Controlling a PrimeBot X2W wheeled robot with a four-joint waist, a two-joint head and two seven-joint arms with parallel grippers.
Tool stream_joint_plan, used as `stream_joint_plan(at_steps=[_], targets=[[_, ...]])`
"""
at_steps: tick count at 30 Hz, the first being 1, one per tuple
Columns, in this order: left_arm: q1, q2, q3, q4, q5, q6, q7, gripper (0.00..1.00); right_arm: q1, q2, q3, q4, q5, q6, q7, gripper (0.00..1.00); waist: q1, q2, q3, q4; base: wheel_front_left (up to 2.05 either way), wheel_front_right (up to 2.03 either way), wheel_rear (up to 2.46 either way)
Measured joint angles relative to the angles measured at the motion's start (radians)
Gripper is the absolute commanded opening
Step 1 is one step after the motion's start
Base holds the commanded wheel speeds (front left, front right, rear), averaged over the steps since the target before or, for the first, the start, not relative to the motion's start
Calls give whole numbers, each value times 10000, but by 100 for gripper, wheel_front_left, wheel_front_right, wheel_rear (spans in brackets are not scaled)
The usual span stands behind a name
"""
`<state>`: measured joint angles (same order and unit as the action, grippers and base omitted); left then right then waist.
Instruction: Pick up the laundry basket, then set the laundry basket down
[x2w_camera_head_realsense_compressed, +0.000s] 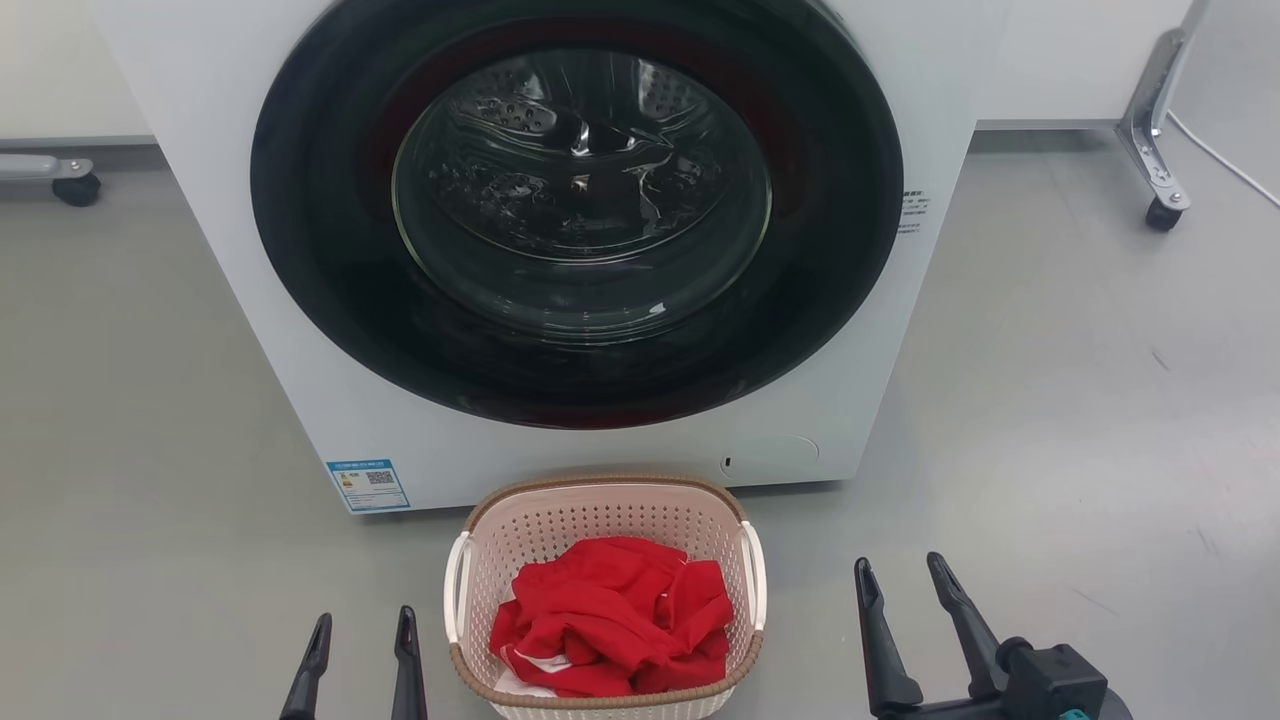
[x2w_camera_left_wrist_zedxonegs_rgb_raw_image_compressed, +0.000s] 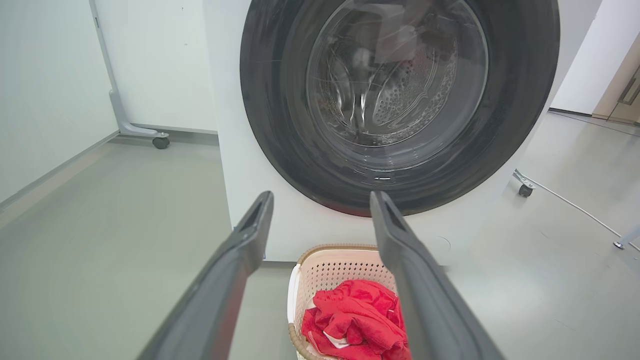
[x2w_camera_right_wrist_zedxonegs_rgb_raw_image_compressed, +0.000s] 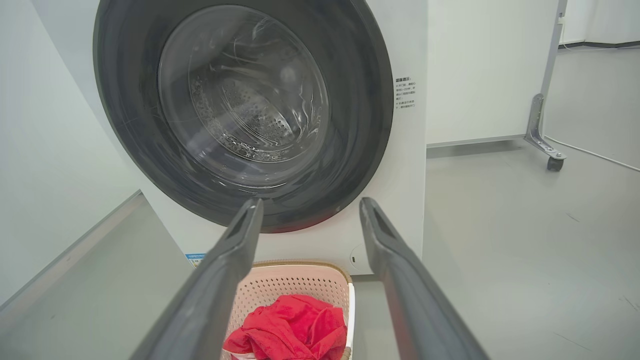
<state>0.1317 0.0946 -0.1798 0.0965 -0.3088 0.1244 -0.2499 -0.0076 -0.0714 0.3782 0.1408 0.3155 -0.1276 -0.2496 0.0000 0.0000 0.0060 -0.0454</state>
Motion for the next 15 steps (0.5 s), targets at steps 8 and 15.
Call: stream_joint_plan(at_steps=[8,15], targets=[[47,-38,-4,493,8,-15,19,0,230,8,4,497,17,6,31,0,0,1,-9,9,0,0,0],[22,-54,173,589,-732,-199,295,0,220,15,-391,546,788,153,232,0,0,0,-9,48,0,0,0]])
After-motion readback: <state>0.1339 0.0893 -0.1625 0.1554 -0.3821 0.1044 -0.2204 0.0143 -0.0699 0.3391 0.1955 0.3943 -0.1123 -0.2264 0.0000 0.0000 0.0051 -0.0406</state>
